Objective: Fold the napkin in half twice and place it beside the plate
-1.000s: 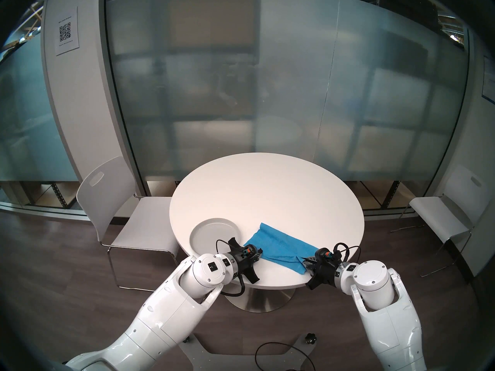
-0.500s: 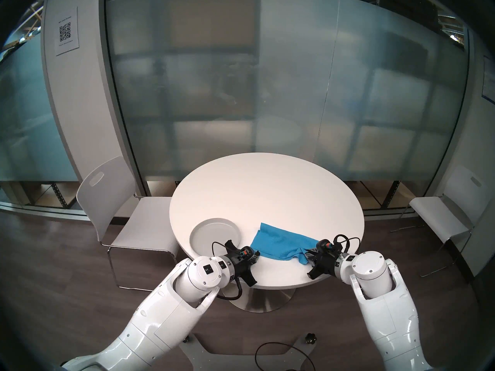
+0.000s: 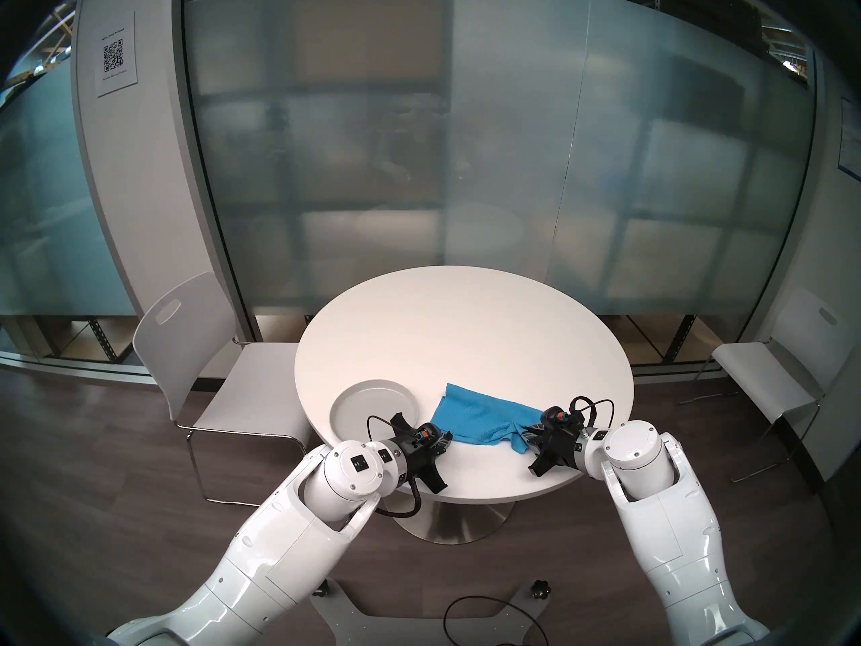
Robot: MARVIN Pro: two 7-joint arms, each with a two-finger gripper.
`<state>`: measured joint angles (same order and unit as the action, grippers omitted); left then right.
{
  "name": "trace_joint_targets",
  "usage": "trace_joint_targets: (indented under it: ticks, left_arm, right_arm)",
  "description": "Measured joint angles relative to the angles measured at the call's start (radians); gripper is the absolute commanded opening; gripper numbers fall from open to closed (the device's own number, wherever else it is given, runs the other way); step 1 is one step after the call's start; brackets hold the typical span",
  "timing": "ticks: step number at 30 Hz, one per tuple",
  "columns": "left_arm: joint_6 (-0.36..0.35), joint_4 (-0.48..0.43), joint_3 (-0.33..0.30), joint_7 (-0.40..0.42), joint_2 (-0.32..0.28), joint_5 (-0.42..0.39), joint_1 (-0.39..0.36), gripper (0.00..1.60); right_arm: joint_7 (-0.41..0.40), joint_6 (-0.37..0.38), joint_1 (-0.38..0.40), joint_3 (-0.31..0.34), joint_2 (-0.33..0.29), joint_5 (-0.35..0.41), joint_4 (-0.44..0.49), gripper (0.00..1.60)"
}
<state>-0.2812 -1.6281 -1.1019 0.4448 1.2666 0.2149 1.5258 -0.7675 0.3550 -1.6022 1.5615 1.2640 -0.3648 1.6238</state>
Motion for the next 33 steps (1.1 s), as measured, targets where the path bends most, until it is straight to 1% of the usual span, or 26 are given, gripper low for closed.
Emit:
trace_joint_targets:
  ticks: [7,10,18,23,31,33]
  left_arm:
    - [0.001,0.002,-0.009,0.017,0.003,-0.004,-0.034,0.00]
    - [-0.001,0.028,-0.002,0.021,0.011,0.001,-0.053,0.00]
    - [-0.010,0.148,0.036,0.003,0.050,0.035,-0.105,0.00]
    - [-0.005,0.190,0.041,-0.011,0.067,0.048,-0.136,0.00]
    - [-0.001,0.190,0.037,-0.015,0.066,0.059,-0.145,0.00]
    - [-0.001,0.182,0.035,-0.015,0.062,0.060,-0.139,0.00]
  right_arm:
    - [-0.016,-0.003,0.001,-0.003,-0.006,0.003,0.003,0.72]
    - [-0.022,-0.003,-0.003,-0.003,-0.008,0.004,0.008,0.72]
    - [-0.029,-0.005,-0.030,-0.002,-0.010,0.009,0.033,0.72]
    - [-0.030,-0.007,-0.044,0.002,-0.009,0.012,0.046,0.72]
    - [-0.030,-0.008,-0.061,0.009,-0.008,0.012,0.059,0.75]
    - [-0.031,-0.008,-0.063,0.011,-0.008,0.012,0.061,0.79]
